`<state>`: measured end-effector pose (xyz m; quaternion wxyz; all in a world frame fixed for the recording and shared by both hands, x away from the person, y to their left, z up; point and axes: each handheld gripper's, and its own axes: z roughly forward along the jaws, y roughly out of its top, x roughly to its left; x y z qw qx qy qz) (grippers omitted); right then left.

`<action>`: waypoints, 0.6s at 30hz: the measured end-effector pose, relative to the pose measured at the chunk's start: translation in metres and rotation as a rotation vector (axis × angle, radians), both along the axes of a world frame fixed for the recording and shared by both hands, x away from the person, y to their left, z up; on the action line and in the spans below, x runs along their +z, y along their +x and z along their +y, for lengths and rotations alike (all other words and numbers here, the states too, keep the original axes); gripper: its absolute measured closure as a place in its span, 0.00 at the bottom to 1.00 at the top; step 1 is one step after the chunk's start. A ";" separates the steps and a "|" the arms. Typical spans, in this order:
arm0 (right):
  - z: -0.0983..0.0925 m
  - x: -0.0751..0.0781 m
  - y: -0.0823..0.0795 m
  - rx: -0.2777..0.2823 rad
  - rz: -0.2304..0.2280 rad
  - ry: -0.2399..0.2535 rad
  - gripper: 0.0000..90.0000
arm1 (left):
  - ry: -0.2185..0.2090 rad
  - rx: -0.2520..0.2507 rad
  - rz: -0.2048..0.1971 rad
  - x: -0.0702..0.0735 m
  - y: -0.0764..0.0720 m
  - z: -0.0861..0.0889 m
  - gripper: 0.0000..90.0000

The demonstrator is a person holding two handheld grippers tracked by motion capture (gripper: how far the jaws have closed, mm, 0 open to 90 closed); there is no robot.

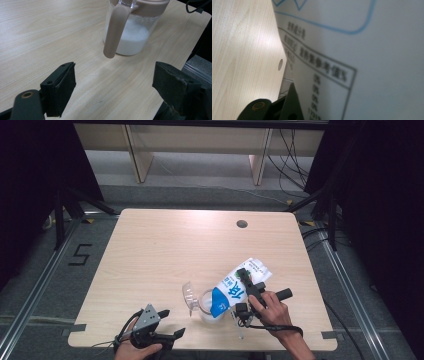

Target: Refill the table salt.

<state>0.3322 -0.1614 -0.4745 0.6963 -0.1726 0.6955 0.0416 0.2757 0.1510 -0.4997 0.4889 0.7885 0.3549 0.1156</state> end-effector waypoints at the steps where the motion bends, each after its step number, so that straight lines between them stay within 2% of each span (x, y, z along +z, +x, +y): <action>1: 0.000 0.000 0.000 -0.001 0.000 0.001 0.79 | -0.001 0.000 0.000 0.000 0.000 0.000 0.20; 2: 0.000 -0.001 0.000 -0.004 0.007 0.015 0.79 | 0.000 0.000 0.000 0.000 0.000 0.000 0.20; 3: 0.000 0.000 0.000 0.007 0.002 0.001 0.79 | 0.000 0.000 0.000 0.000 0.000 0.000 0.20; 5: 0.000 -0.001 0.000 -0.004 0.006 0.023 0.79 | 0.000 0.000 -0.001 0.000 0.000 0.000 0.20; 6: 0.000 0.001 0.000 0.000 -0.001 -0.001 0.79 | 0.000 0.000 -0.001 0.000 0.000 0.000 0.20; 7: 0.000 0.000 -0.001 -0.021 0.012 0.014 0.79 | 0.000 0.000 -0.001 0.000 0.000 0.000 0.20; 10: 0.000 0.000 -0.001 -0.012 0.008 0.008 0.80 | 0.000 0.000 -0.001 0.000 0.000 0.000 0.20; 12: 0.000 -0.001 0.000 -0.004 0.007 0.021 0.80 | 0.000 0.000 -0.001 0.000 0.000 0.000 0.20; 13: 0.000 0.000 0.000 0.000 0.004 0.010 0.80 | 0.000 0.000 -0.001 0.000 0.000 0.000 0.20; 16: 0.000 -0.001 0.000 -0.004 0.008 0.021 0.80 | 0.000 0.000 -0.002 0.000 0.000 0.000 0.20; 18: 0.000 0.000 0.000 0.001 -0.002 0.003 0.80 | 0.000 0.000 -0.001 0.000 0.000 0.000 0.20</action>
